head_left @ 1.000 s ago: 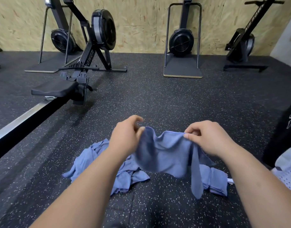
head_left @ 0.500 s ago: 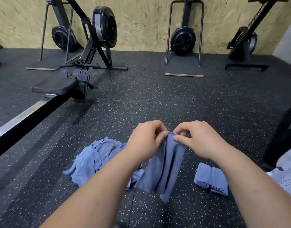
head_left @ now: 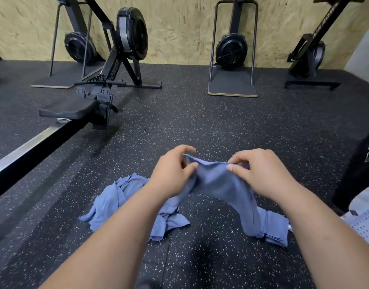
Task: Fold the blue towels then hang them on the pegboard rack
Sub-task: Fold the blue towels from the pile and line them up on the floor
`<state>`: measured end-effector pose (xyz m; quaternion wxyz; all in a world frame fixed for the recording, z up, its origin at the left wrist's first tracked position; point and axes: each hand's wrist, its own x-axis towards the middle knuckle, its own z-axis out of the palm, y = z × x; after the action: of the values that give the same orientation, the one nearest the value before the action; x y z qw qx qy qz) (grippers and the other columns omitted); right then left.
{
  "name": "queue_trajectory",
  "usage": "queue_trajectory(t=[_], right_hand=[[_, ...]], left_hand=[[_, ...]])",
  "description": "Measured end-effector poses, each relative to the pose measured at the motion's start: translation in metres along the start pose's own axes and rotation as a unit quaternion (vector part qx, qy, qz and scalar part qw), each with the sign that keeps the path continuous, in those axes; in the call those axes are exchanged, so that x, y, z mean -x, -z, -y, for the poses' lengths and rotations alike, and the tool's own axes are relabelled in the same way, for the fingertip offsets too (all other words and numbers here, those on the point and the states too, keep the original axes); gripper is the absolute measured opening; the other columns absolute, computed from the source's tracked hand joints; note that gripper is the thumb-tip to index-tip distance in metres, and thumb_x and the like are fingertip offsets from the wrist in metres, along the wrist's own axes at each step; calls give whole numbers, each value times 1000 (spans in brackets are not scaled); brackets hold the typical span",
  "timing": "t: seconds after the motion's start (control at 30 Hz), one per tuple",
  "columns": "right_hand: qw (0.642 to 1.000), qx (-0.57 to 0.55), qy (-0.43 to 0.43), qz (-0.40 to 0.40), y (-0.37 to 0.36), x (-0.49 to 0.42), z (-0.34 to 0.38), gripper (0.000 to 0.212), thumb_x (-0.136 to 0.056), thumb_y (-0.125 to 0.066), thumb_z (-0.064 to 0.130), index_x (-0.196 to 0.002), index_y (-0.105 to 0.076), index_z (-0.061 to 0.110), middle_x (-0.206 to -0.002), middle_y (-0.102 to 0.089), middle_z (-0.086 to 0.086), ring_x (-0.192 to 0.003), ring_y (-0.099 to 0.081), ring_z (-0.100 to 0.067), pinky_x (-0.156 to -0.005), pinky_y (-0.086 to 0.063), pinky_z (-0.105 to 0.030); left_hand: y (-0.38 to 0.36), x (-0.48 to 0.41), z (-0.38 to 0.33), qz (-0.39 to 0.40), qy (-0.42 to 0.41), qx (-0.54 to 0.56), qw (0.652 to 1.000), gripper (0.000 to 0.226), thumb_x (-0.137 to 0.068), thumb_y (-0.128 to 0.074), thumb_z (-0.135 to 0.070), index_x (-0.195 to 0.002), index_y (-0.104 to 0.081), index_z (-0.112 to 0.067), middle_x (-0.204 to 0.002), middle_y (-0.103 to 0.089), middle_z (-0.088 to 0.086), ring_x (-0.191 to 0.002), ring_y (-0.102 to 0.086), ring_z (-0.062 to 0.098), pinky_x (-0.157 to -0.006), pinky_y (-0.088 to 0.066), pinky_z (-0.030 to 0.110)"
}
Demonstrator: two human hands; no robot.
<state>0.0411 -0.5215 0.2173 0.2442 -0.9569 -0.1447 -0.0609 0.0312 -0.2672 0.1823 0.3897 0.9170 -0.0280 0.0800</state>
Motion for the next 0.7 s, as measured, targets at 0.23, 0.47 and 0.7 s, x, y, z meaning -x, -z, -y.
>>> queue_trajectory(t=[0.23,0.47,0.7], right_hand=[[998,-39,48,22,-8,0,20,5,-92,-77,45,-92,-77,40,-79,-72,17,-77,-63,-1,-74,-51,-28],[999,-25,-2,35,3,-3,0,10,-90,-80,42,-84,-75,36,-74,-71,18,-70,-61,9,-64,-41,-25],[999,-3,-38,8,14,-4,-18,10,-89,-81,38,-81,-76,36,-74,-72,19,-76,-64,2,-69,-46,-26]], left_hand=[[-20,11,-28,67,-85,11,994,7,-98,-70,-33,-102,-74,-37,-69,-66,-18,-64,-57,-2,-65,-45,24],[-8,2,-22,-4,-14,-3,1000,13,-98,-71,-27,-85,-74,-27,-71,-67,-17,-62,-57,-4,-64,-41,21],[-3,-3,-4,-80,52,-51,994,16,-101,-64,-33,-85,-66,-30,-74,-70,-14,-71,-67,16,-76,-56,37]])
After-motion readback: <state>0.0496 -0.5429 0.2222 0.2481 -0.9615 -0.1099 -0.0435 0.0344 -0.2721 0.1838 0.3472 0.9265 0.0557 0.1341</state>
